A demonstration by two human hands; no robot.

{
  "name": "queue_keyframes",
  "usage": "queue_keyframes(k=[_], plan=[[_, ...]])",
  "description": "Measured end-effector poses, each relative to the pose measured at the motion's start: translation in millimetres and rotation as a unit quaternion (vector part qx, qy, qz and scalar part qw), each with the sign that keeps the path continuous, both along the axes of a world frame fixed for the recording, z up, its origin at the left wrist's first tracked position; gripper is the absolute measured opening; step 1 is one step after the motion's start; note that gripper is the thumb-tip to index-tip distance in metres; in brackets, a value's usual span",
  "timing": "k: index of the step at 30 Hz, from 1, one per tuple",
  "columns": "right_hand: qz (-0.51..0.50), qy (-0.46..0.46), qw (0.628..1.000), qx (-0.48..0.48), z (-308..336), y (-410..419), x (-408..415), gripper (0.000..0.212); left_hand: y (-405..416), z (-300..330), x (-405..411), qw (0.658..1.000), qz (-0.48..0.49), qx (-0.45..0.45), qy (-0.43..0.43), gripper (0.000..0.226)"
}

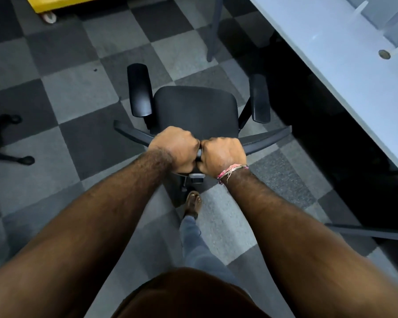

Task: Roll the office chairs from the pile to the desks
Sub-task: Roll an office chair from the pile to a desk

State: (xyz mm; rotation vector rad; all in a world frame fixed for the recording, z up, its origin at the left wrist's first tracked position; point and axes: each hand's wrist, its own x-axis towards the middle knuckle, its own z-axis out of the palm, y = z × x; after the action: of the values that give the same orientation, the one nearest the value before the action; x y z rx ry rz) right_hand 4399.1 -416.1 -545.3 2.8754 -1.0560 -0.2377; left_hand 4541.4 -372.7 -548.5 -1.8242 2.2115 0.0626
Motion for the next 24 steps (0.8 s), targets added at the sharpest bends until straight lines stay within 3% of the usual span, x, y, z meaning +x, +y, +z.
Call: queue_keyframes(k=[11, 16, 24], plan=[[-0.035, -0.022, 0.999, 0.016, 1.3, -194.5, 125.9, 0.017, -203.6, -1.8, 128.4, 1.0, -0.008, -0.011, -0.006, 0.029], [-0.074, -0.024, 0.997, 0.018, 0.6, -267.7, 171.4, 0.017, -286.0, -4.4, 178.5, 0.998, -0.058, -0.022, 0.012, 0.038], [-0.178, -0.017, 0.984, 0.017, -0.5, -357.1, 266.5, 0.023, -399.4, -5.1, 270.5, 0.989, -0.14, -0.02, 0.037, 0.031]])
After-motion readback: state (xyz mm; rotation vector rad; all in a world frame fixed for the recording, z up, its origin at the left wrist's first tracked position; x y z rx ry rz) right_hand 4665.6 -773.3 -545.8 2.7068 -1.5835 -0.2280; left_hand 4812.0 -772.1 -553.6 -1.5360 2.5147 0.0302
